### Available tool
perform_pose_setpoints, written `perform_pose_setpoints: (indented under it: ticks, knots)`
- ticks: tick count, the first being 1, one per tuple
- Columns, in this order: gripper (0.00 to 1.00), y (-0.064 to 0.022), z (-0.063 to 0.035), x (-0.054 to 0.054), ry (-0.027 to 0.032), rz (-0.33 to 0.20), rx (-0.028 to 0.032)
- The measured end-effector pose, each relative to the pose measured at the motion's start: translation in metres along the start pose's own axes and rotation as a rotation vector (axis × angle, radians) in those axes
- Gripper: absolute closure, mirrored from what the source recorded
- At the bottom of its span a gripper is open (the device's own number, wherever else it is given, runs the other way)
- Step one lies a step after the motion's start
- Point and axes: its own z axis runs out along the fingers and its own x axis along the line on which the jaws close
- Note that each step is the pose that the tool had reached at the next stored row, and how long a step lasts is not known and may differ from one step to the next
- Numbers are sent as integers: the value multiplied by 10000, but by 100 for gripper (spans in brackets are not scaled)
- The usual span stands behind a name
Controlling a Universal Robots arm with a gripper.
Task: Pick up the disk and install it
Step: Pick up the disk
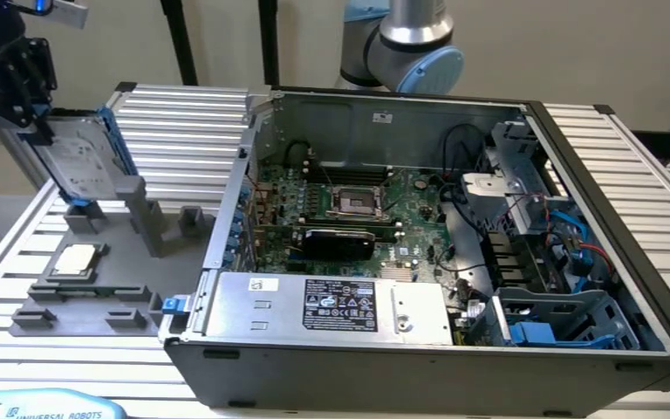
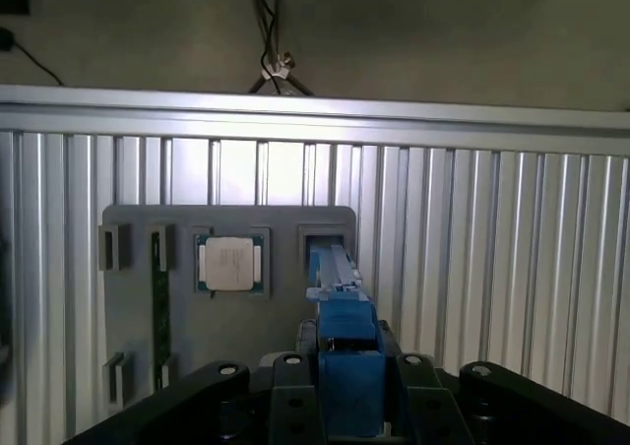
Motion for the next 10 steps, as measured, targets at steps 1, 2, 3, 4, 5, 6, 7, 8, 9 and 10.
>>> perform_pose_setpoints:
  ticks: [1,2,3,4,5,6,7,8,9,10]
  knots:
    - [67,-3,-45,-2,0,-1,0]
    - [67,-7,-90,-4,1,0,-2]
    - [67,-11,-135,-6,0,0,0]
    - [67,-17,-180,-7,1,-1,0]
    - [67,-24,-225,-9,1,-1,-1]
    - [67,-33,-274,-11,1,0,-1]
    - [67,-42,-319,-13,0,0,-1]
    - [67,-52,-362,-15,1,-1,0]
    - [67,-64,-407,-17,0,-1,0]
    - [67,-78,-454,-19,1,-1,-1]
